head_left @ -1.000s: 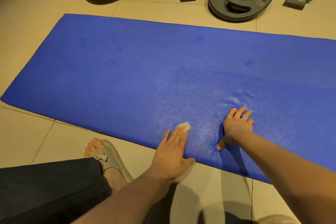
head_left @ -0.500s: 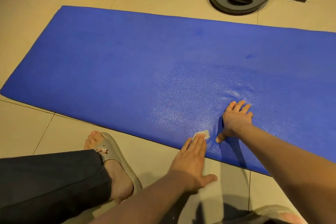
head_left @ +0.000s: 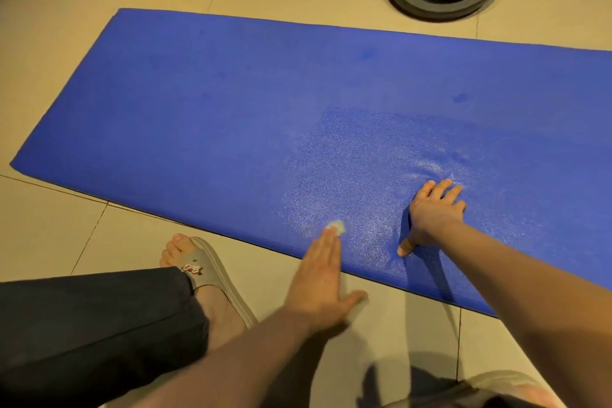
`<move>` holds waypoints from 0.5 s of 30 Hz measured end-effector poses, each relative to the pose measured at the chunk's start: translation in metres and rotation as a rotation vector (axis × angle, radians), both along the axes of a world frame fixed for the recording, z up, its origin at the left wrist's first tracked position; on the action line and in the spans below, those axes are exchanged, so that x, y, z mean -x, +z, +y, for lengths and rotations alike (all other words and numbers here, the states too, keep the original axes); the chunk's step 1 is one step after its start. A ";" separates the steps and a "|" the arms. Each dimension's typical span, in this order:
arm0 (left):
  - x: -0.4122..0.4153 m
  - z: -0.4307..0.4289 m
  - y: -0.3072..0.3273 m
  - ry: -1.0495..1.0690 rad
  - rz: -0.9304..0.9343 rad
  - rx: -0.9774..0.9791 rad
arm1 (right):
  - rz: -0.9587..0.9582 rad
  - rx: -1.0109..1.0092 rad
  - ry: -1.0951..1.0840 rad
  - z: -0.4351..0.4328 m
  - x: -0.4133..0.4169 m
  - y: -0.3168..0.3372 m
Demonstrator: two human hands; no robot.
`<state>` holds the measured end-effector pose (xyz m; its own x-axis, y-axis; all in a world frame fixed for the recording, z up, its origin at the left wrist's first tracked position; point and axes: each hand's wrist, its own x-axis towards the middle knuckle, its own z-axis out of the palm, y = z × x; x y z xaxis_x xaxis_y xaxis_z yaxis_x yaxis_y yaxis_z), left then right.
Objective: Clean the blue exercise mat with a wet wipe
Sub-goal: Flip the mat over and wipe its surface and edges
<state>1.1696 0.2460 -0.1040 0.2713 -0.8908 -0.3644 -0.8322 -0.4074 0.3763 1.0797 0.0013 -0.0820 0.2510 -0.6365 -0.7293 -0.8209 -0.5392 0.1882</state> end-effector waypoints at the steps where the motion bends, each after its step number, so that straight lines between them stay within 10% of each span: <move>1: 0.011 -0.003 0.001 -0.074 0.011 -0.029 | 0.001 -0.002 -0.001 0.000 0.000 0.000; 4: 0.009 -0.003 0.004 -0.265 -0.109 -0.058 | -0.003 -0.008 -0.005 0.000 0.001 0.000; 10: -0.079 0.031 -0.001 0.226 -0.276 -0.063 | -0.014 -0.004 -0.017 0.000 0.002 -0.001; 15: -0.018 0.016 0.004 0.153 -0.060 0.044 | -0.014 -0.012 -0.020 0.000 0.001 0.000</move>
<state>1.1873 0.2618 -0.1001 0.4251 -0.8521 -0.3052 -0.7834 -0.5153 0.3475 1.0791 0.0013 -0.0816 0.2487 -0.6326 -0.7335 -0.8340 -0.5250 0.1700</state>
